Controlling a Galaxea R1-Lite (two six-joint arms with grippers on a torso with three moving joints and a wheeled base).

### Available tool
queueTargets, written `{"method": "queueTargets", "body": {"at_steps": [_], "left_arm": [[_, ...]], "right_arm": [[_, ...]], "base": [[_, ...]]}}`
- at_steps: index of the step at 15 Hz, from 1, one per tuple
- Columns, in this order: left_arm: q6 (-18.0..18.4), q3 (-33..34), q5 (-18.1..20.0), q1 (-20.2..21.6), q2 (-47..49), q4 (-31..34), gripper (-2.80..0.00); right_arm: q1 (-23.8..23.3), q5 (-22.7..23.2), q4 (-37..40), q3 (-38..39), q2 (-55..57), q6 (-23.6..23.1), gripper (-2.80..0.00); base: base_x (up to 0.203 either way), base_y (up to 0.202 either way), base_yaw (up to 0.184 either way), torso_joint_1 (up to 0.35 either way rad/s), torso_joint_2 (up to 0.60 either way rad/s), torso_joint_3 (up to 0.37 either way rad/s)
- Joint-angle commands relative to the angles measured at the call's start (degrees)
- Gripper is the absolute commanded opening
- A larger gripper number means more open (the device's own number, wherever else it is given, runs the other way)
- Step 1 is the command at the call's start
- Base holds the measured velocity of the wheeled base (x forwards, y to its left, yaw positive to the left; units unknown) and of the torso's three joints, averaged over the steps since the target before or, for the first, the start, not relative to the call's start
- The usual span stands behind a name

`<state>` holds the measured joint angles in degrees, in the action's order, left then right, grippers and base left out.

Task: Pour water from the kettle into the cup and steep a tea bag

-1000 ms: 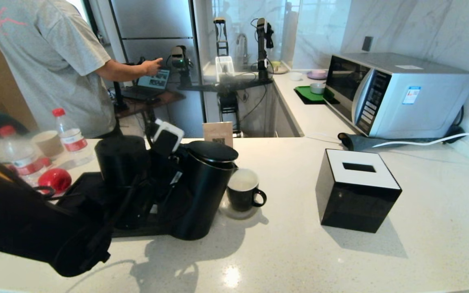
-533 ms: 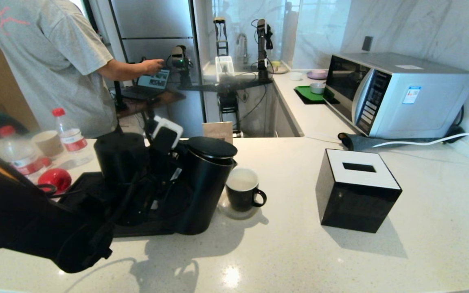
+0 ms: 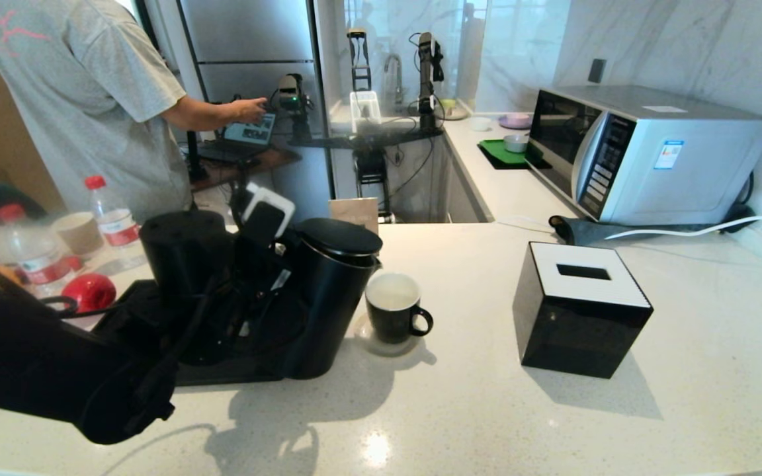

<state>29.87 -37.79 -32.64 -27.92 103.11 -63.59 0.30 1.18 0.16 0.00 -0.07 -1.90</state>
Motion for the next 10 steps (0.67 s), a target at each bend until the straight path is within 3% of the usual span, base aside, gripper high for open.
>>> {"method": "queueTargets", "body": {"at_steps": [1,10], "left_arm": [[0.2,0.0,-0.2,0.1,-0.5,-0.2,-2.8],[4.5,-2.1,-0.6,-0.1,0.0,4.0,-2.8]], "right_arm": [[0.1,0.0,0.0,0.0,0.1,0.0,-2.8],[0.1,0.0,0.0,0.0,0.1,0.0,-2.8]], "base": [[0.0,0.0,0.0,0.0,0.0,0.0],[0.0,0.0,0.0,0.0,0.0,0.0]]}}
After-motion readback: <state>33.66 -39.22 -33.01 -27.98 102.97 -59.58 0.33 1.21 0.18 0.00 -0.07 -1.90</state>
